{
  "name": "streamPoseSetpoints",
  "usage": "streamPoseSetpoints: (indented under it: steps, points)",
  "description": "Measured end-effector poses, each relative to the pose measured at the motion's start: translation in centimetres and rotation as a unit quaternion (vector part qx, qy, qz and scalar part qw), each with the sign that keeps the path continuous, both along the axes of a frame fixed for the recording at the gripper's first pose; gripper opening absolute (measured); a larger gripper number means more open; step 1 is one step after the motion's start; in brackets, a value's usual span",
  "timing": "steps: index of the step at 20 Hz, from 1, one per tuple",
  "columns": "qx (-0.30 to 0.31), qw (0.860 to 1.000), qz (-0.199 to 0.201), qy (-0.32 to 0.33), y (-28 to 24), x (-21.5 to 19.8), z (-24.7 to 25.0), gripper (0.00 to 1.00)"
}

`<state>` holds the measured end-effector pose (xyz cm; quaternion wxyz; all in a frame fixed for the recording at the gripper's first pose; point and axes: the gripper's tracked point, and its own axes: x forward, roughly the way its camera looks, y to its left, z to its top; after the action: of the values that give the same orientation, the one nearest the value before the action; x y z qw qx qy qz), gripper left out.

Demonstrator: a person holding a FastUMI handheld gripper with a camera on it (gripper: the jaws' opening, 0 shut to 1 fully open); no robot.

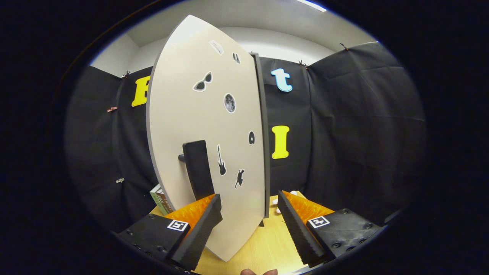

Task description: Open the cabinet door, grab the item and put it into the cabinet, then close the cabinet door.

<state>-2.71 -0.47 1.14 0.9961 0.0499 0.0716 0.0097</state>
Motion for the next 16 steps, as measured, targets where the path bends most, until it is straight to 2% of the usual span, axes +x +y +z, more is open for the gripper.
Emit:
streamPoseSetpoints:
  steps: [7, 16]
  points:
    - [-0.002, 0.999, 0.043, -0.001, 6.3, 2.7, -0.2, 0.98]
    - [-0.018, 0.998, 0.049, -0.027, 8.2, 3.8, 0.9, 0.97]
